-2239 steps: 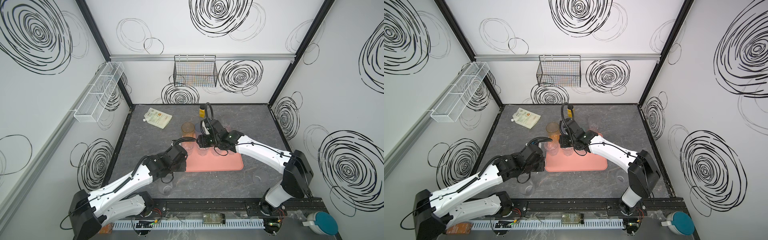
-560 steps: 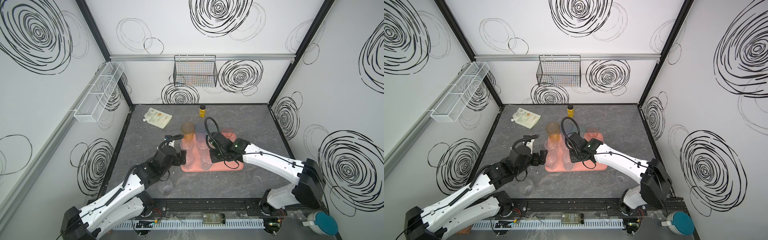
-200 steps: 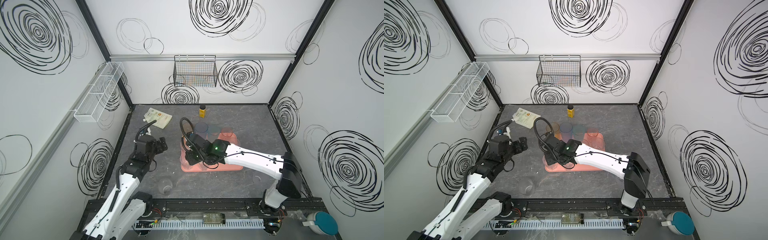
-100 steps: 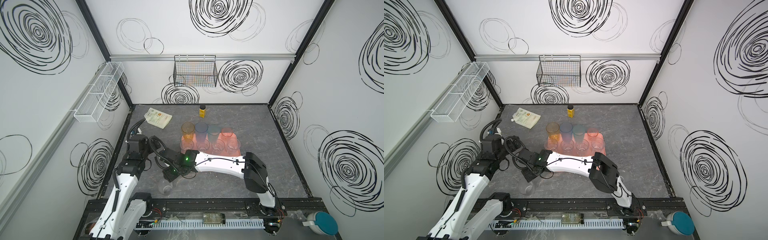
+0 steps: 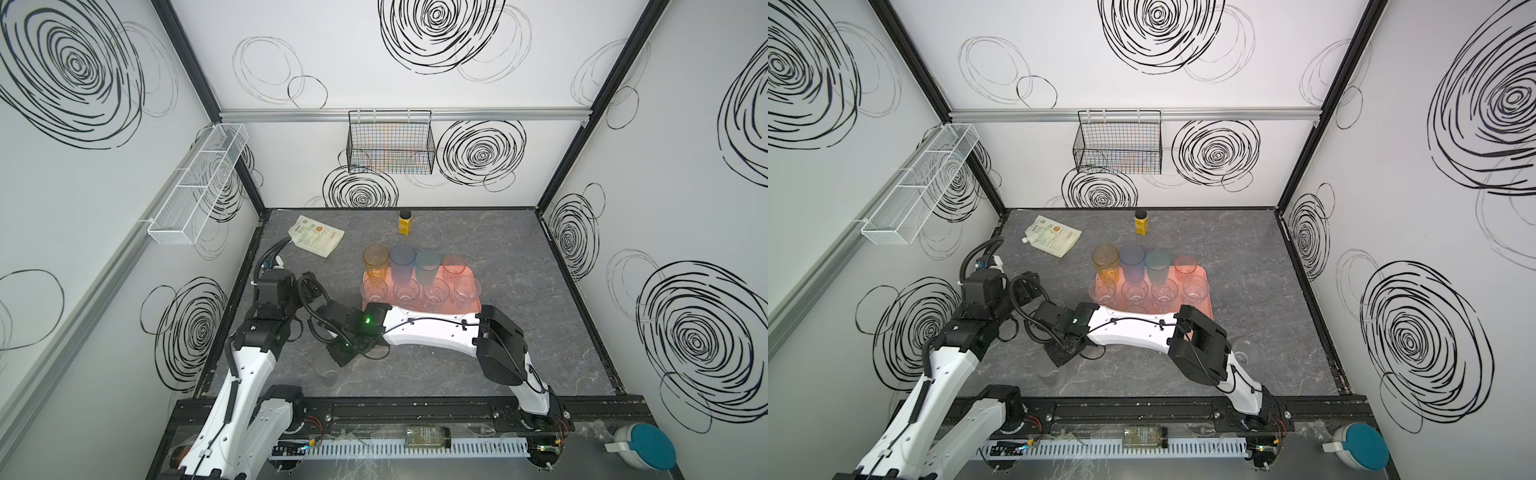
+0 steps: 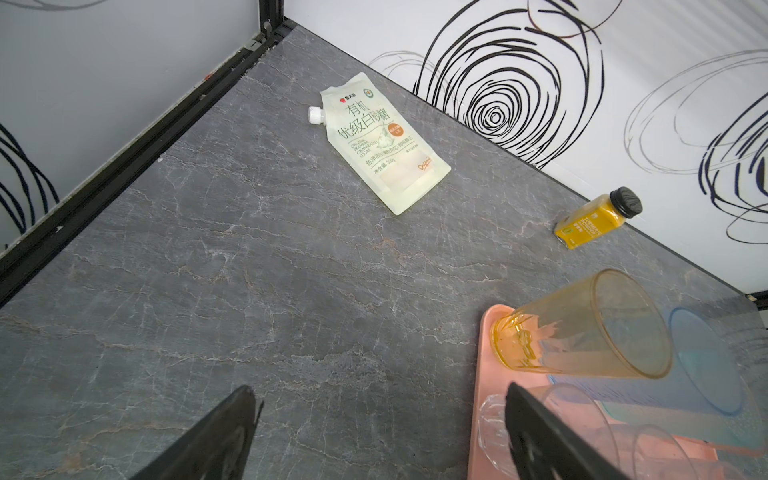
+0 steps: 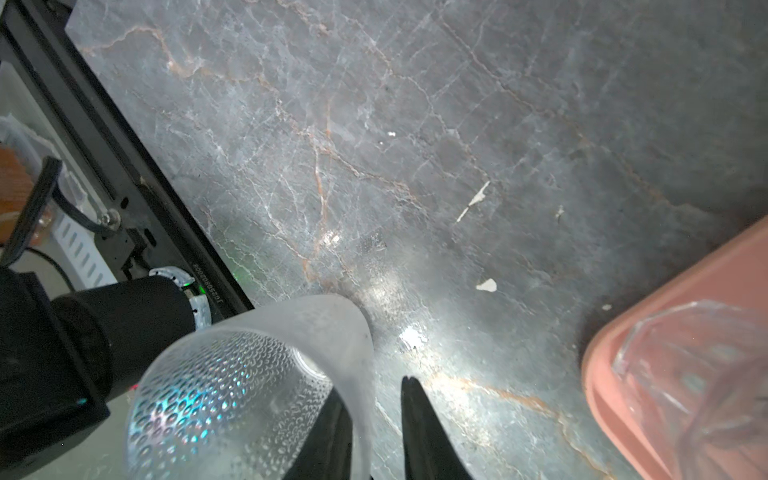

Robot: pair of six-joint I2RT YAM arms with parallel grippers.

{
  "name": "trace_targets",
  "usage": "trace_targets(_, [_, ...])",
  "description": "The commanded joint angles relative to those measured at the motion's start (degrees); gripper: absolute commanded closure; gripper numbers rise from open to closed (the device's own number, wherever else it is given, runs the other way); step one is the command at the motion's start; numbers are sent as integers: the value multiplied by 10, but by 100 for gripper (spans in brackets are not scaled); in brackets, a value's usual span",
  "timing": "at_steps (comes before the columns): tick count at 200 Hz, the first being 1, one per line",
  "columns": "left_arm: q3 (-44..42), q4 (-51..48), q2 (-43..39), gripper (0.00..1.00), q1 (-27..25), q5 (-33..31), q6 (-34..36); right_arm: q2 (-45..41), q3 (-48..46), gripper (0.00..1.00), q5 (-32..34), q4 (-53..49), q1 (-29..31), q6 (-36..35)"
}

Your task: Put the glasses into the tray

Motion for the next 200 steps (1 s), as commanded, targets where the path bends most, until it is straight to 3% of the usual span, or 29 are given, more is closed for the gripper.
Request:
trace_targets(1, [11,21,5,4,1,5,2,0,6,82,26,-24,-3,-6])
trace_targets(48, [29,11,6,4,-1,-4,7,-27,0,97,35,-10,-15,1])
trace_targets(136, [158,-44,20,4,-33,-26,6,-162,-31,99,70,11,-120,28])
trace_targets(173, [175,-48,10,4,-89,-26,13,-250,-90,100,71,11,-187,33])
trace_targets(200, [176,-50,20,4,-198,-71,19,-325,-164,100,72,6,-236,22])
